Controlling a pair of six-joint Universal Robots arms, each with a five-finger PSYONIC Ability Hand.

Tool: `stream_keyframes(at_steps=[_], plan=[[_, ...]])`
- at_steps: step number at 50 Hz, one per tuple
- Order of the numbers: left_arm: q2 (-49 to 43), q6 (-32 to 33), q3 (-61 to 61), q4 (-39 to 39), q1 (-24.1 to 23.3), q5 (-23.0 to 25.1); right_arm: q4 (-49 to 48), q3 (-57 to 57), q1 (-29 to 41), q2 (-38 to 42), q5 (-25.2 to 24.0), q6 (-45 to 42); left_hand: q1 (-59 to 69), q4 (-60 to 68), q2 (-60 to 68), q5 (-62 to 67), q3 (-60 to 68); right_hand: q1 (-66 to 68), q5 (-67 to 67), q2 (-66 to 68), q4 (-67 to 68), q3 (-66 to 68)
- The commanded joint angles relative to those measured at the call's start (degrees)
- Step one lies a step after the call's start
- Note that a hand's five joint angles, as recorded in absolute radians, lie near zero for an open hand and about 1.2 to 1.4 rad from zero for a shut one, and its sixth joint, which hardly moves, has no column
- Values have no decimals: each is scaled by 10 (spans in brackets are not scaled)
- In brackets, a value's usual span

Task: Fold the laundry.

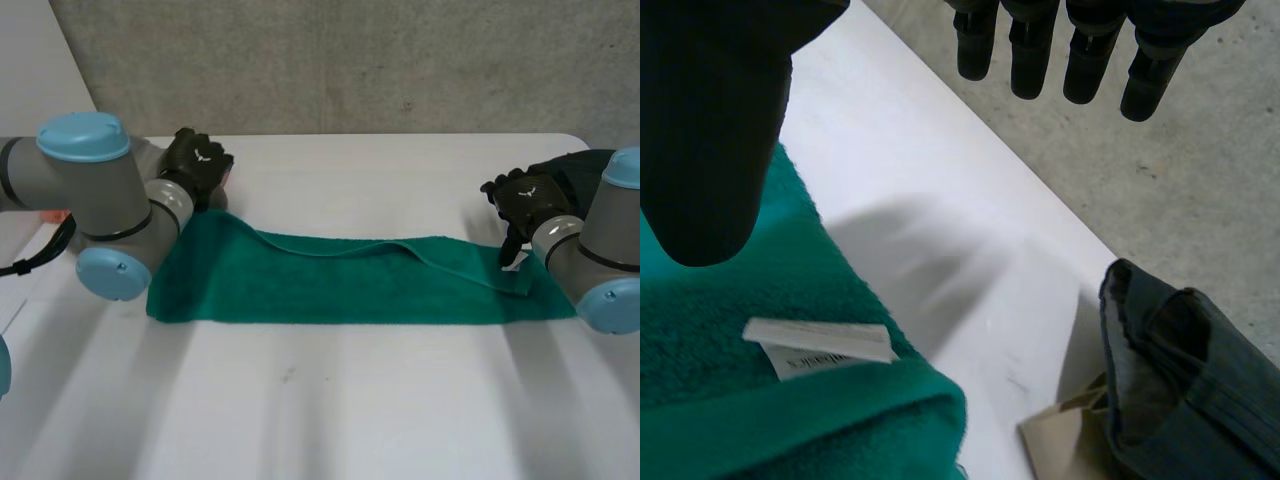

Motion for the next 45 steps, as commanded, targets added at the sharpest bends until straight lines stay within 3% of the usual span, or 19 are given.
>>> stream_keyframes(at_steps=[1, 11, 19, 24, 28, 29, 33, 40, 45], plan=[[-18, -8, 32, -16, -1, 54, 0, 0, 1, -1, 0, 5, 68, 66, 66, 71, 65, -24, -28, -18, -20, -19], [-109, -46, 151, -108, 11, 67, 0, 3, 1, -2, -1, 8, -183, -185, -185, -179, -186, -24, -28, -18, -20, -19], [-176, -57, 247, -186, 20, 76, 0, 8, -1, -8, -10, 12, -213, -215, -215, -210, -216, -24, -28, -18, -20, -19], [-200, -57, 275, -187, 20, 78, -2, 11, -2, -10, -15, 16, -75, -78, -78, -72, -78, -24, -28, -18, -20, -19], [-207, -56, 280, -188, 17, 80, -2, 11, -2, -11, -15, 21, 251, 248, 248, 254, 247, -24, -28, -18, -20, -19], [-206, -55, 280, -189, 16, 79, -2, 11, -2, -11, -15, 22, 254, 252, 252, 258, 251, -24, -28, -18, -20, -19], [-175, -57, 265, -199, 5, 65, -2, 8, -1, -18, -15, 33, 254, 252, 252, 258, 251, -24, -28, -18, -20, -19], [-18, -70, 160, -195, -24, 37, 11, -18, 22, -44, -20, 80, 254, 252, 252, 258, 251, -24, -28, -18, -20, -19], [98, -67, 52, -181, -53, 29, 82, -55, 63, -37, -28, 142, 254, 252, 252, 258, 251, -24, -28, -18, -20, -19]])
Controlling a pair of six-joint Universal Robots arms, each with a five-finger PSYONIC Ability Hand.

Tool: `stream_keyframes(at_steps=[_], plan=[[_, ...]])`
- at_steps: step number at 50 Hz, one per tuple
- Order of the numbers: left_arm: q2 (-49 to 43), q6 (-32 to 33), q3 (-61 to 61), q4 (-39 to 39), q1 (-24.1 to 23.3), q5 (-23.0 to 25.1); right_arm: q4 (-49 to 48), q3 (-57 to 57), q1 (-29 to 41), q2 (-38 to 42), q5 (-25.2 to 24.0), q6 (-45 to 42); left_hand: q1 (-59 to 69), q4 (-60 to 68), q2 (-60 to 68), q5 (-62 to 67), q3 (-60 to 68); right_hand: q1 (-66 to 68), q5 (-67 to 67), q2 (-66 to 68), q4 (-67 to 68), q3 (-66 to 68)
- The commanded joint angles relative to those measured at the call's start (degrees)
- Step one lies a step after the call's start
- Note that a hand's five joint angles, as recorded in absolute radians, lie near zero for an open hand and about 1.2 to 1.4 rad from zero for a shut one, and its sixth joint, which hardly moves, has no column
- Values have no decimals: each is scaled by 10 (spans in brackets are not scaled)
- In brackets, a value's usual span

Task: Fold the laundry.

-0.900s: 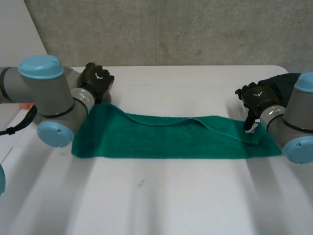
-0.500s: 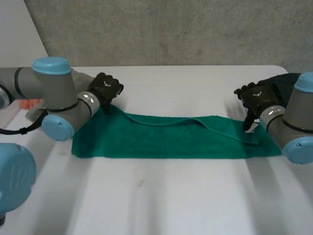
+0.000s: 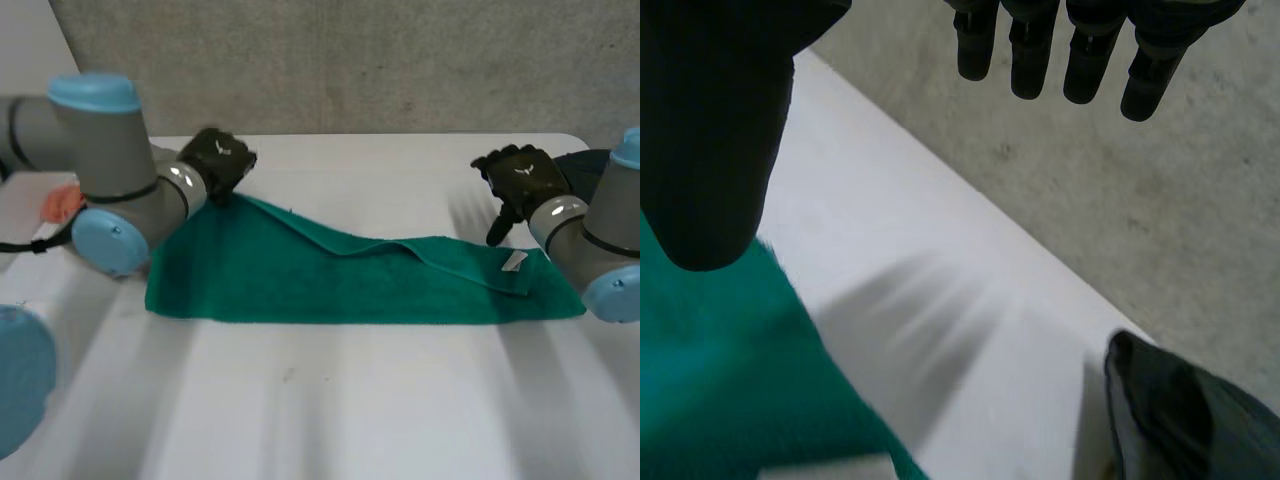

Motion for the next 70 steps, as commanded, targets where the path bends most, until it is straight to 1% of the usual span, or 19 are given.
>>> stream_keyframes(at_steps=[1, 7, 10, 14, 17, 19, 21, 22, 25, 29, 32, 35, 39, 49, 54, 57, 63, 66, 70], plan=[[160, 0, -143, 19, -39, -14, 79, -49, 53, 7, -11, 81, 138, 116, 116, 131, 121, -24, -28, -18, -19, -19], [233, -4, -209, 47, -51, -22, 91, -104, 98, 75, -16, 148, 138, 116, 116, 131, 121, -9, -12, -3, -4, -3], [251, -7, -215, 50, -51, -26, 89, -126, 113, 109, -12, 151, 138, 116, 116, 131, 121, 1, -2, 7, 6, 7], [264, -19, -217, 56, -49, -29, 80, -168, 123, 165, -4, 148, 138, 116, 116, 131, 121, 132, 129, 138, 137, 138], [257, -27, -211, 60, -48, -29, 62, -212, 127, 201, 16, 143, 138, 116, 116, 131, 121, 392, 388, 398, 397, 398], [248, -31, -201, 68, -46, -29, 44, -250, 126, 216, 54, 130, 138, 116, 116, 131, 121, 674, 671, 680, 679, 680], [236, -29, -189, 76, -45, -29, 28, -277, 123, 214, 89, 115, 138, 116, 116, 131, 121, 676, 672, 682, 681, 681], [221, -31, -174, 85, -43, -30, 7, -300, 119, 203, 121, 97, 138, 116, 116, 131, 121, 676, 672, 682, 681, 681], [170, -30, -100, 124, -36, -36, -55, -334, 110, 164, 150, 63, 138, 116, 116, 131, 121, 676, 672, 682, 681, 681], [111, -37, 39, 183, -30, -72, -197, -341, 100, 107, 131, 43, 138, 116, 116, 131, 121, 676, 672, 682, 681, 681], [92, -60, 129, 248, -31, -112, -325, -323, 90, 72, 92, 46, 138, 116, 116, 131, 121, 676, 672, 682, 681, 681], [92, -85, 162, 292, -35, -127, -379, -303, 85, 55, 65, 48, 138, 116, 116, 131, 121, 676, 672, 682, 681, 681], [100, -120, 140, 317, -53, -118, -346, -270, 82, 36, 48, 49, 138, 116, 116, 131, 121, 676, 672, 682, 681, 681], [126, -140, -116, 320, -44, -75, -223, -141, 75, 35, 55, 59, 138, 116, 116, 131, 121, 676, 672, 682, 681, 681], [105, -138, -215, 320, -40, -70, -183, -82, 78, 89, 36, 65, 138, 116, 116, 131, 121, 676, 672, 682, 681, 681], [95, -136, -237, 318, -37, -72, -161, -77, 78, 118, 33, 60, 138, 116, 116, 131, 121, 664, 661, 670, 669, 670], [104, -134, -266, 298, -35, -70, -75, -97, 64, 143, 45, 56, 138, 116, 116, 131, 121, 351, 348, 357, 356, 357], [117, -134, -276, 295, -35, -70, -47, -104, 55, 131, 62, 75, 138, 116, 116, 131, 121, 259, 255, 265, 264, 264], [131, -125, -286, 294, -34, -72, -40, -103, 45, 115, 95, 107, 138, 116, 116, 131, 121, 205, 201, 211, 210, 210]])
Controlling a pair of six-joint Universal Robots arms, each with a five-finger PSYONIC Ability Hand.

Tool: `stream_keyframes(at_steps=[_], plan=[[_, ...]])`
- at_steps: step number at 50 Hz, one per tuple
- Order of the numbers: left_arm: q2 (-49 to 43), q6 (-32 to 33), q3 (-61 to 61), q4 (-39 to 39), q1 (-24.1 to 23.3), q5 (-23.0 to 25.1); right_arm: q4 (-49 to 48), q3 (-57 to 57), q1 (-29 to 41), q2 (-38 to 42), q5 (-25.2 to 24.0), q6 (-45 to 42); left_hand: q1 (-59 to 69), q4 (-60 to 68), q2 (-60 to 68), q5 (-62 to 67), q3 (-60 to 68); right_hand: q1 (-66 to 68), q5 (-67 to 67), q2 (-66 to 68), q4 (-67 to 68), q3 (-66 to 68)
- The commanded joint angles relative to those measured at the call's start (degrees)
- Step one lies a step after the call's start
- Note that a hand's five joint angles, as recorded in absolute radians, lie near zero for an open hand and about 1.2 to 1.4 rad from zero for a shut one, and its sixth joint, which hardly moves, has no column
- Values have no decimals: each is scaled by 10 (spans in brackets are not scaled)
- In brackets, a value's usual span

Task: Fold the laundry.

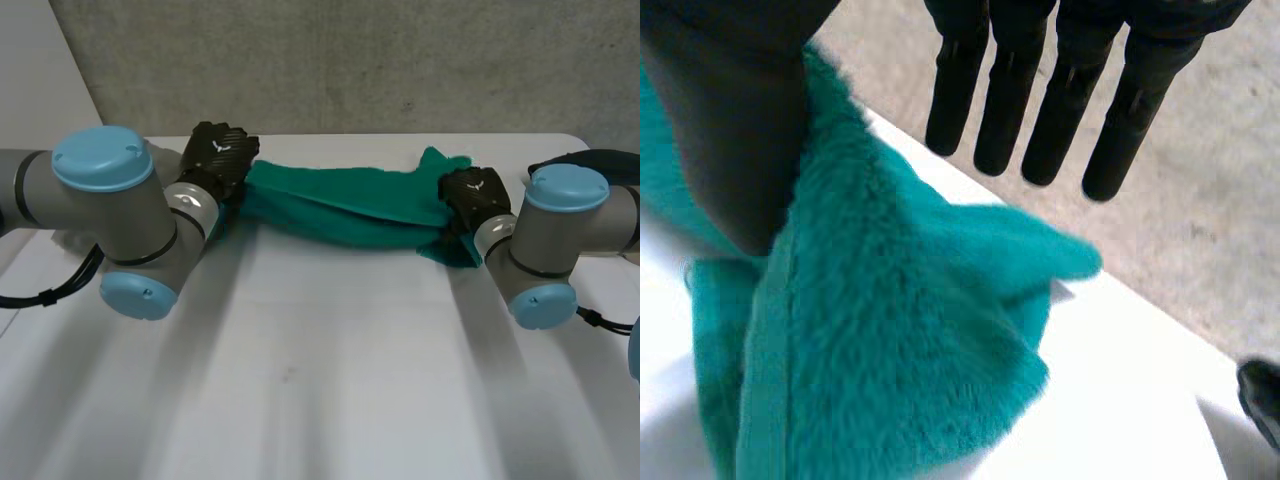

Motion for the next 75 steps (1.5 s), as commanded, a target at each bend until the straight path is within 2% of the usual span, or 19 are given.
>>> stream_keyframes(at_steps=[1, 8, 11, 14, 17, 22, 25, 27, 32, 37, 42, 51, 57, 59, 61, 64, 66, 70, 75], plan=[[27, 10, -14, -5, 1, -2, 29, -7, -18, -28, 51, 48, 138, 113, 113, 131, 118, -33, -21, -34, -30, -34], [48, 29, -34, -5, 5, -12, 43, -6, -28, -40, 108, 59, 138, 113, 113, 131, 118, -77, -65, -78, -74, -78], [58, 33, -39, -6, 8, -11, 47, -3, -35, -45, 112, 60, 138, 113, 113, 131, 118, 23, 36, 23, 27, 23], [68, 27, -42, -12, 9, -6, 44, -7, -43, -36, 88, 59, 138, 113, 113, 131, 118, 130, 142, 129, 133, 129], [73, 21, -42, -21, 9, 0, 49, -19, -47, -22, 51, 60, 138, 113, 113, 131, 118, 422, 434, 421, 425, 421], [79, 20, -42, -37, 16, 0, 101, -26, -62, -28, -9, 87, 138, 113, 113, 131, 118, 440, 452, 439, 443, 439], [104, 19, -43, -54, 27, 2, 166, -27, -73, -67, -36, 88, 138, 113, 113, 131, 118, 440, 452, 439, 443, 439], [125, 19, -42, -66, 33, 5, 192, -29, -82, -104, -40, 73, 138, 113, 113, 131, 118, 440, 452, 439, 443, 439], [223, 15, -27, -117, 36, 26, 253, -31, -115, -245, -35, -66, 138, 113, 113, 131, 118, 440, 452, 439, 443, 439], [280, 2, 4, -191, 37, 38, 280, -36, -118, -322, -29, -171, 138, 113, 113, 131, 118, 440, 452, 439, 443, 439], [244, 0, 34, -263, 44, 38, 352, -38, -120, -321, -24, -232, 138, 113, 113, 131, 118, 440, 452, 439, 443, 439], [50, 11, 125, -323, 46, 46, 384, -45, -105, -198, -35, -302, 138, 113, 113, 131, 118, 440, 452, 439, 443, 439], [-55, 6, 275, -315, 47, 52, 308, -143, -103, -97, -31, -307, 138, 113, 113, 131, 118, 440, 452, 439, 443, 439], [-72, -2, 353, -296, 46, 61, 249, -222, -102, -64, -31, -294, 138, 113, 113, 131, 118, 440, 452, 439, 443, 439], [-78, -13, 398, -268, 45, 67, 196, -277, -102, -51, -25, -276, 138, 113, 113, 131, 118, 440, 452, 439, 443, 439], [-69, -43, 463, -168, 42, 60, 86, -342, -103, -54, 1, -208, 138, 113, 113, 131, 118, 440, 452, 439, 443, 439], [-50, -73, 464, -78, 42, 37, -11, -342, -106, -74, 23, -144, 138, 113, 113, 131, 118, 440, 452, 439, 443, 439], [-17, -106, 426, 24, 45, -1, -150, -280, -112, -127, 33, -66, 138, 113, 113, 131, 118, 440, 452, 439, 443, 439], [10, -105, 347, 34, 50, 7, -180, -175, -110, -173, -3, -56, 138, 113, 113, 131, 118, 440, 452, 439, 443, 439]])
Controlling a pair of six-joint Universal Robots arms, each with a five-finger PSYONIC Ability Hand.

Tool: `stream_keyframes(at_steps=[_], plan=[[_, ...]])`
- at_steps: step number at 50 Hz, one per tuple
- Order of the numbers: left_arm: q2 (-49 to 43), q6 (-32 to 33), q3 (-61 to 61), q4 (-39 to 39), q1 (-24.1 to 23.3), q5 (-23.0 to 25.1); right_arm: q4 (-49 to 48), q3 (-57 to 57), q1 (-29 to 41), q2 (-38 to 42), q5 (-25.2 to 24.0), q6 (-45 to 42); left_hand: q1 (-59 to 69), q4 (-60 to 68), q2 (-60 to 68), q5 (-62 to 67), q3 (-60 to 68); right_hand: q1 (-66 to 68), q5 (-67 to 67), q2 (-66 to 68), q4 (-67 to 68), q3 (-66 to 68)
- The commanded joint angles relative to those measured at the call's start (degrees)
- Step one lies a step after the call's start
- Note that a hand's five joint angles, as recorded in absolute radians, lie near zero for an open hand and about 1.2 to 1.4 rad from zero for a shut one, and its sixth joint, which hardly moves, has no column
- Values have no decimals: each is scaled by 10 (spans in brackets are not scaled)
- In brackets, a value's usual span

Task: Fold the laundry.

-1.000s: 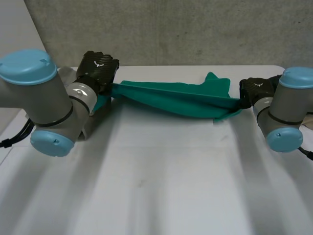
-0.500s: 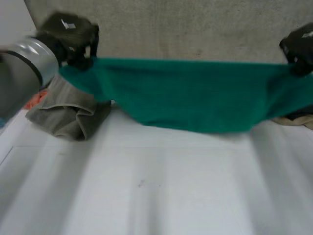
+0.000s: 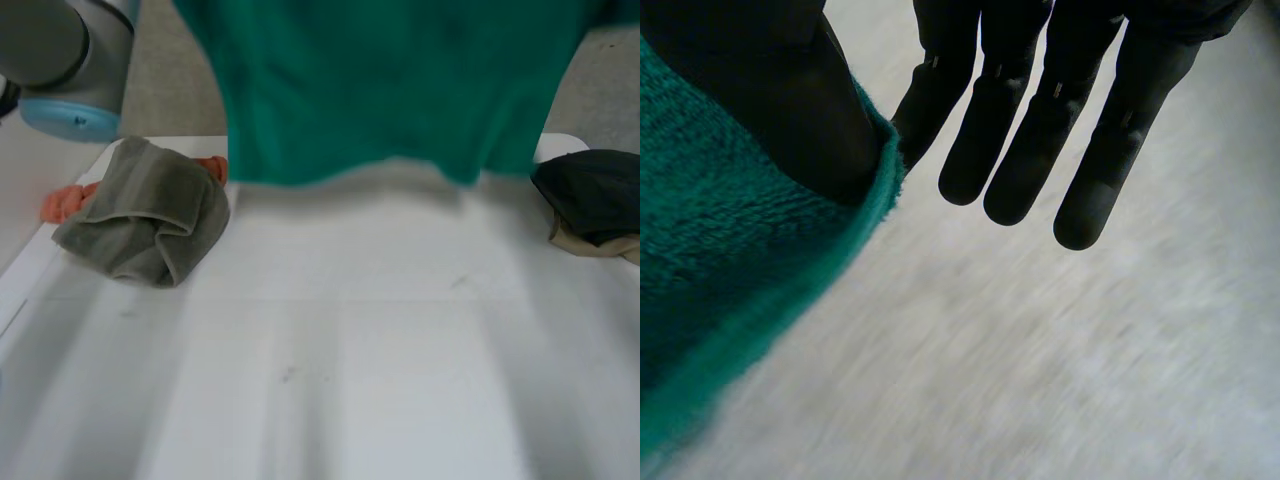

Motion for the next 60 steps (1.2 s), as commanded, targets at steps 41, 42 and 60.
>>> stream_keyframes(at_steps=[41, 42, 60], plan=[[96, 134, -518, -99, 16, -2, 105, 546, -10, -82, -71, -41, -562, -587, -587, -569, -582, 146, 148, 126, 115, 121], [93, 145, -508, -86, 24, 0, 103, 546, -10, -82, -71, -42, -562, -587, -587, -569, -582, 146, 148, 126, 115, 121], [-217, 308, -126, -229, 94, 32, 71, 570, -17, -79, -65, -69, -7, -31, -31, -13, -26, 146, 148, 126, 115, 121]])
